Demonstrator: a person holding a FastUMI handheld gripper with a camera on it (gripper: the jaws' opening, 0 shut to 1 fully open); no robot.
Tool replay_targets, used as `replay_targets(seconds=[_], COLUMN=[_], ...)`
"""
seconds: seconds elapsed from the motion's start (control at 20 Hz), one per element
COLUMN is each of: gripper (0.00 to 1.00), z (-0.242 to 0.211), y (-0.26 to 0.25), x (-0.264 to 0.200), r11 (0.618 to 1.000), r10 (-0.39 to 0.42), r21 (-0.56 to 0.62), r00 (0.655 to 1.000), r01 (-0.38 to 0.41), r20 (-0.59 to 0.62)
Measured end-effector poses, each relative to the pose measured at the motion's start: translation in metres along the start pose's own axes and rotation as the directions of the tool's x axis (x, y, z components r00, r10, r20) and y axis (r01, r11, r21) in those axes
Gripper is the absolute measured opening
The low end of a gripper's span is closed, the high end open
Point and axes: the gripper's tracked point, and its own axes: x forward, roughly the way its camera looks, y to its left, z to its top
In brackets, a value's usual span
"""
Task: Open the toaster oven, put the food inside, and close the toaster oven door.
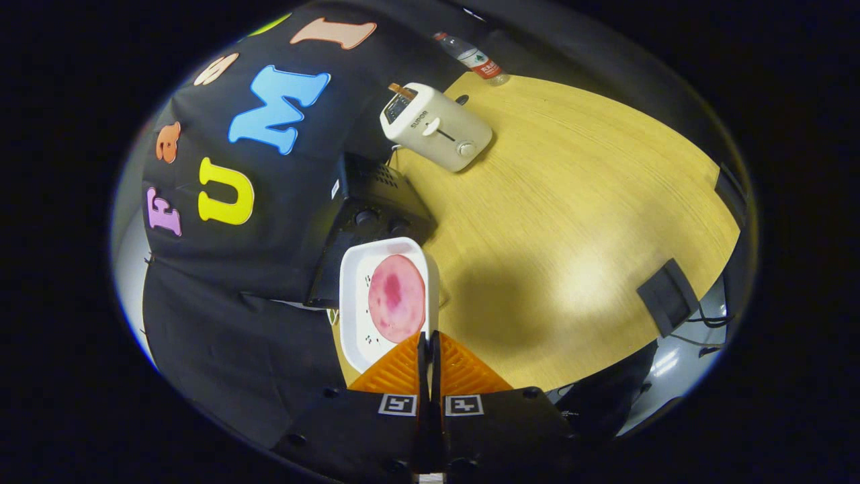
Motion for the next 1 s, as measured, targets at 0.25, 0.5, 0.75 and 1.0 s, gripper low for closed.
replay_targets(seconds=[0.25,0.5,0.75,1.0], gripper=[0.02,0.02,0.01,0.01], z=[-0.035,-0.047,-0.060,-0.057], y=[0.028,0.049,0.057,0.068], x=[0.009,0.027,0.051,0.091], r11=[0.999,0.999,0.999,1.000], r10=[0.033,0.040,0.014,0.009], r21=[0.003,0.005,-0.036,-0.013], r00=[0.999,0.999,0.997,0.996], r01=[-0.033,-0.040,-0.017,-0.011], r20=[-0.022,-0.036,-0.082,-0.093])
